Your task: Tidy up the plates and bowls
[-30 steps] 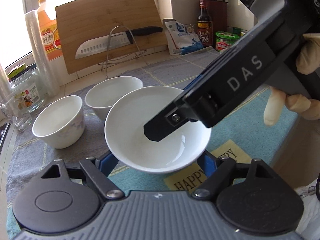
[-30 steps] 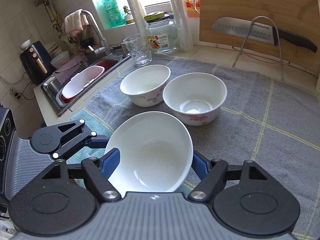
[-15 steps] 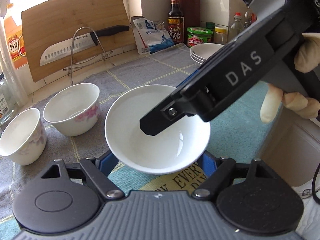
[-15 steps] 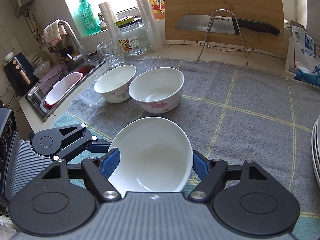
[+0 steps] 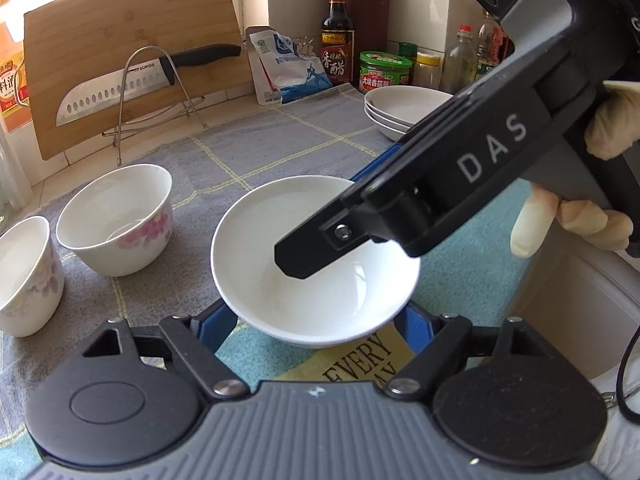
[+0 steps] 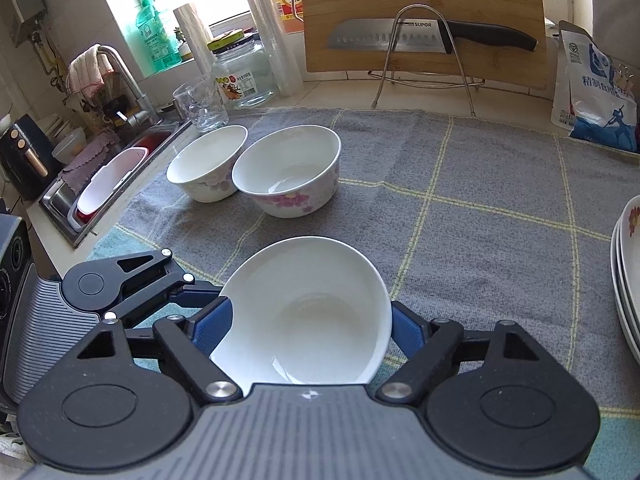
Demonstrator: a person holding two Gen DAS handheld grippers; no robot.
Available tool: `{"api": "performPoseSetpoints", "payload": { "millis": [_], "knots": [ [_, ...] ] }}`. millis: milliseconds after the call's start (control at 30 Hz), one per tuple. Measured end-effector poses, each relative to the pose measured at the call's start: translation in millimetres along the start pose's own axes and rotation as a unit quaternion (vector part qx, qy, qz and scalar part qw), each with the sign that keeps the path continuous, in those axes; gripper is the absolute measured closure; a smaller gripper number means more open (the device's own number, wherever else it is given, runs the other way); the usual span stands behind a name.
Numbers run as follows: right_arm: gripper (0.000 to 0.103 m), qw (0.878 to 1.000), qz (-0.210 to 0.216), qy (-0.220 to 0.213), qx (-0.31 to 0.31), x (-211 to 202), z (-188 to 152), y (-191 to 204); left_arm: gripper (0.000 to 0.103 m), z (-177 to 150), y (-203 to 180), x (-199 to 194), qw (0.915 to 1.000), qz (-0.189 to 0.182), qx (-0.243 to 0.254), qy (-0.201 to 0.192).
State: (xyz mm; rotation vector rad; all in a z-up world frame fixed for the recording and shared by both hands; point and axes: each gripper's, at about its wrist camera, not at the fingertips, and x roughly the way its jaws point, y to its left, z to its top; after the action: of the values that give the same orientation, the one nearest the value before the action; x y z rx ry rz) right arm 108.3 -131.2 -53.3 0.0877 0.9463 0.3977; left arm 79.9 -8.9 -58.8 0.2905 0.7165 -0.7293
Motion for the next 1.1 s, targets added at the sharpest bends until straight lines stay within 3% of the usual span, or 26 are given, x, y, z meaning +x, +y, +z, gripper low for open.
{"api": "performPoseSetpoints", "payload": {
  "millis": [100,233,467,833,1100],
  "knots": [
    [0.001,1.0,-0.004,-0.009,-0.004,-1.6,1.4,2.6,0.014,0.4,-0.1,-1.7,1.0,0.001,0.0,-0.008],
    [0.0,1.0,0.002,-0.019,-0.005,-3.9,5.3,3.7,0.008,1.5,0.1,-4.8,0.9999,0.002,0.003,-0.014],
    [0.0,1.0,-0.006,-0.023,-0.019,-4.6,9.4,8.4,0.007,-8.1,6.0,-19.5,0.9998,0.015,-0.006,-0.008],
    [0.0,0.996,-0.025,-0.034,-0.078,1.0,38.6,16.0,0.003,-7.2,45.8,-35.9,0.9932,0.093,-0.049,-0.05],
    [0.0,0.991,-0.032,-0.031,-0.127,16.9,67.7,19.9,0.005,-0.8,71.3,-6.3,0.9816,0.158,-0.086,-0.064]
  ]
}}
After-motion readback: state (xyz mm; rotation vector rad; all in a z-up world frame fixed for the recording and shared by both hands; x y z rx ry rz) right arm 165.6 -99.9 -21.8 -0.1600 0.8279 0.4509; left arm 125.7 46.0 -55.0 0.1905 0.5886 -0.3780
